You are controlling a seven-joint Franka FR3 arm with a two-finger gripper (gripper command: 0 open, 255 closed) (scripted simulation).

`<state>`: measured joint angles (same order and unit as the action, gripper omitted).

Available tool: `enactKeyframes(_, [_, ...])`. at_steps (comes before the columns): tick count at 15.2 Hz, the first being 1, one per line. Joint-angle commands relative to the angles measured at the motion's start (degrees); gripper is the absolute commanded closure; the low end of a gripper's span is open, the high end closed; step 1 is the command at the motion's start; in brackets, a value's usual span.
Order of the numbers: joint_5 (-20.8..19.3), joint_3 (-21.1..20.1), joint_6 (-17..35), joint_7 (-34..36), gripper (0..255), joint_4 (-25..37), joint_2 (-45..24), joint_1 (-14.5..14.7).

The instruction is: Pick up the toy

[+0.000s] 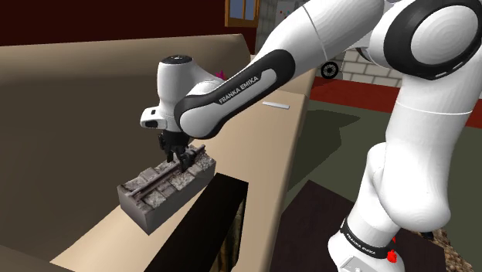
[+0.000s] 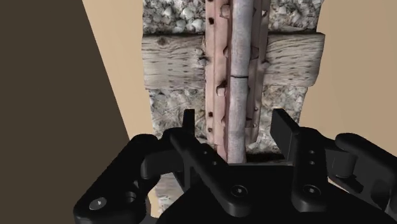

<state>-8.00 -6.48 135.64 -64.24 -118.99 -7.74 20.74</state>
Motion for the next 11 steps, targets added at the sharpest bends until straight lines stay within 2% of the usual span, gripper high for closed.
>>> enactKeyframes(1, [0.0, 0.0, 0.2, 0.0, 255, -0.1, -0.1, 0.0])
enactKeyframes(9, [-0.1, 0.0, 0.1, 0.1, 255, -0.1, -0.1, 0.1])
enactKeyframes(11, [0.2, -0.1, -1.3, -0.2, 255, 0.6, 0.7, 0.0])
